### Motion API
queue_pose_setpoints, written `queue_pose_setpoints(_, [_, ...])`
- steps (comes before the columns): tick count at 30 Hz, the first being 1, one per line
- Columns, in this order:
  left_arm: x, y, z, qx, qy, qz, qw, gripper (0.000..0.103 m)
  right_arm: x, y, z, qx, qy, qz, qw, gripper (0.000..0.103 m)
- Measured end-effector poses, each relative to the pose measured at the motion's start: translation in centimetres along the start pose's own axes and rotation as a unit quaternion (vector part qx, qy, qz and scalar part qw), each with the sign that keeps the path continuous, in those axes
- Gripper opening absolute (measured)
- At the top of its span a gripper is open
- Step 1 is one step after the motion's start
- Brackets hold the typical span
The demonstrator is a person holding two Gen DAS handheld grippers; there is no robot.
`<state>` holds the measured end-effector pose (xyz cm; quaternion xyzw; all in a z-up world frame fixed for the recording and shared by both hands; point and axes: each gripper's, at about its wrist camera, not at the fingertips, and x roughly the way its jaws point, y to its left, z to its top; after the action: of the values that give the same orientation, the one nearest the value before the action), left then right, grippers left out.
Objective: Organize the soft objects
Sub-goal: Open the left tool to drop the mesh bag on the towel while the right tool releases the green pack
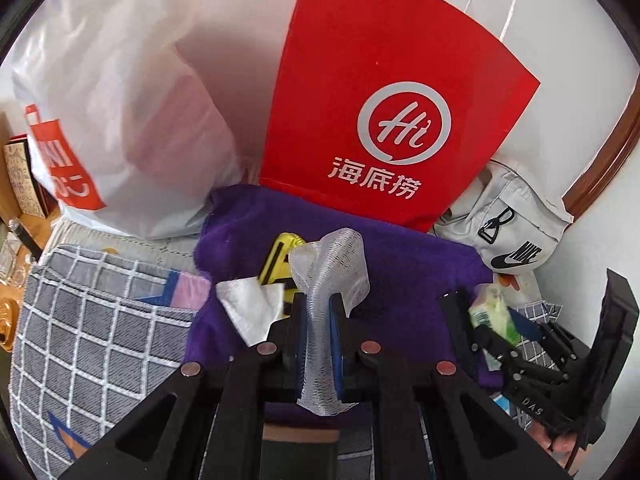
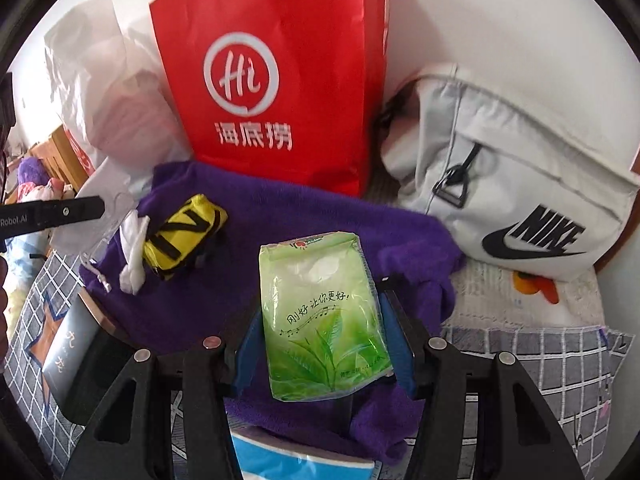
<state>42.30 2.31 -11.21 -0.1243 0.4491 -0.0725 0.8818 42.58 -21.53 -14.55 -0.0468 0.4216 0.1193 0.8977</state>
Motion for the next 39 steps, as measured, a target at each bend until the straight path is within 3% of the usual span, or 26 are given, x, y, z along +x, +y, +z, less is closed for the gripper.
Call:
queue_pose_setpoints(10, [4.3,-0.2,-0.1,-0.008,0.023,-0.037,0.9990,0.010,3.3,-0.6,-0.7,-0.005,0.047,-0.002,0.999,0.056])
queue_pose_setpoints(19, [5.8,0.2,-0.2,-0.016,0.027,-0.048,0.9983,0.014,4.5,-0.5,-0.7,-0.013,0.058,0.008,0.998,0.057])
queue_pose_setpoints(23, [6.2,-0.1,-0.3,-0.017,0.030,-0.046,0.9983,0.019,4.9,-0.1,-0.4,-0.016,0.058,0.013,0.998,0.069])
queue_pose_setpoints(26, [6.2,-0.4,-0.3,-0.015,0.026,-0.046,0.9985,0.028,4.7,-0.3,-0.2,-0.008,0.051,0.007,0.999,0.079])
queue_pose_setpoints(33, [5.6,-0.4,-0.1,-0.016,0.013,-0.041,0.9989,0.064,3.4,-1.0,0.4,0.017,0.025,0.012,0.999,0.079])
queue_pose_setpoints(39, [4.8,-0.7,0.1,-0.015,0.015,-0.040,0.9990,0.070,2.0,-0.5,0.7,0.015,0.009,0.010,1.000,0.079])
